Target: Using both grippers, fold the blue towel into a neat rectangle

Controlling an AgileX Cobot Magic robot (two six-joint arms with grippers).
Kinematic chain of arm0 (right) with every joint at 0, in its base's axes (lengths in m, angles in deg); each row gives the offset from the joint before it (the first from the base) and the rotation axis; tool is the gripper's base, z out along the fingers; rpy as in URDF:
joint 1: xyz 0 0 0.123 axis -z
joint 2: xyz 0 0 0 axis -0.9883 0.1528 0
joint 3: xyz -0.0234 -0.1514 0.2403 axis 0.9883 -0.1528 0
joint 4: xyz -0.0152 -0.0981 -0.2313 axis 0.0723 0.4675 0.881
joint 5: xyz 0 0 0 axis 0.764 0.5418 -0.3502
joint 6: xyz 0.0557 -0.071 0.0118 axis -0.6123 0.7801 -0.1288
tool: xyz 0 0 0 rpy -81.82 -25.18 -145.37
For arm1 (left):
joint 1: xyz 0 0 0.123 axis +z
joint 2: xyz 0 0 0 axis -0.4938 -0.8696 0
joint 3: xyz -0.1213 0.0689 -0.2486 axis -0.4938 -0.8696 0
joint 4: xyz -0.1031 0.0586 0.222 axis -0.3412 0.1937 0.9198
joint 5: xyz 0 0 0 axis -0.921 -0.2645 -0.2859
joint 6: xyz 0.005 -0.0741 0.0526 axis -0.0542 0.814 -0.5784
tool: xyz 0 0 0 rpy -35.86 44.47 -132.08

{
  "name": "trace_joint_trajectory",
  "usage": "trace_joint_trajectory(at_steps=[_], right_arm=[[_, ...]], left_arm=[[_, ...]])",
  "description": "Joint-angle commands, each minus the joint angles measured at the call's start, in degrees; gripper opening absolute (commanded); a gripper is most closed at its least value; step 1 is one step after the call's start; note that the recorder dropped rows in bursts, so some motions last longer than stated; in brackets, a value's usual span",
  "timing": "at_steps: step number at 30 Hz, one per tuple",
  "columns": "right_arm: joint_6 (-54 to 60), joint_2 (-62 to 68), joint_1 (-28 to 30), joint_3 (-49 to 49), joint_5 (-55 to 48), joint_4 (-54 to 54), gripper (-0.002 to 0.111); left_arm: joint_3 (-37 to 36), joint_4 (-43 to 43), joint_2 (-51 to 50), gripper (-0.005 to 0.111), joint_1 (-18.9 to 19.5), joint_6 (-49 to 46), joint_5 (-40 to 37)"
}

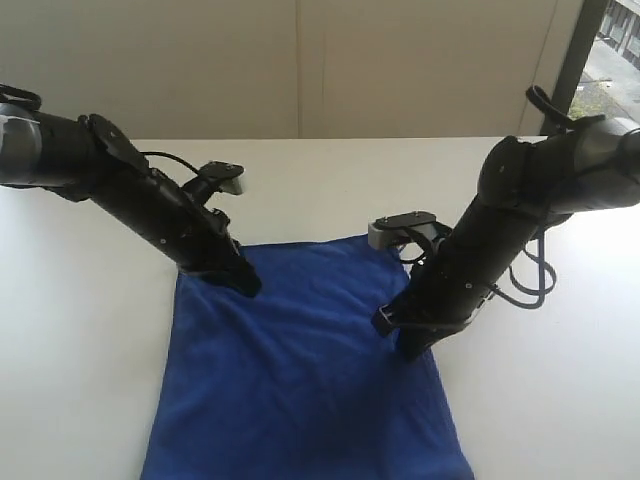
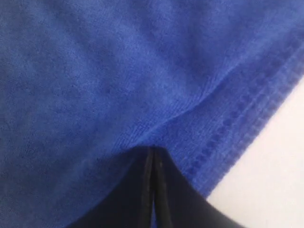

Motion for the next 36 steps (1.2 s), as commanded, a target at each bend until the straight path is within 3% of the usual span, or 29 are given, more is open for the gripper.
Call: trace_joint_trajectory(at_steps=[1, 5, 14, 20, 29, 36], right_arm=[[0.29, -0.16, -1.24, -1.01, 1.73, -0.31, 0.000], [-4.99, 0.02, -1.24, -1.10, 1.47, 6.53, 0.000], [-7.63, 0.02, -1.24, -1.77, 0.77, 10.34, 0.000], [-14.87, 0.02, -1.24, -1.77, -1.01, 18.86, 0.000], [-15.60, -2.73, -1.24, -1.77, -2.16, 18.55, 0.000], [-14.98, -8.93, -1.24, -1.77, -2.12, 15.56, 0.000]], left_arm=[[-0.47, -1.67, -1.43, 0.000, -5.44, -1.91, -0.83], [-0.47, 4.65, -3.24, 0.000, -7.56, 3.31, 2.12], [-0.47, 12.83, -6.80, 0.000, -7.56, 9.20, 1.86], [-0.47, 12.94, -6.80, 0.000, -7.56, 9.20, 1.86], [-0.36, 12.94, -6.80, 0.000, -7.56, 8.98, 1.75], [-0.36, 0.26, -2.08, 0.000, -7.69, -1.36, -2.17]])
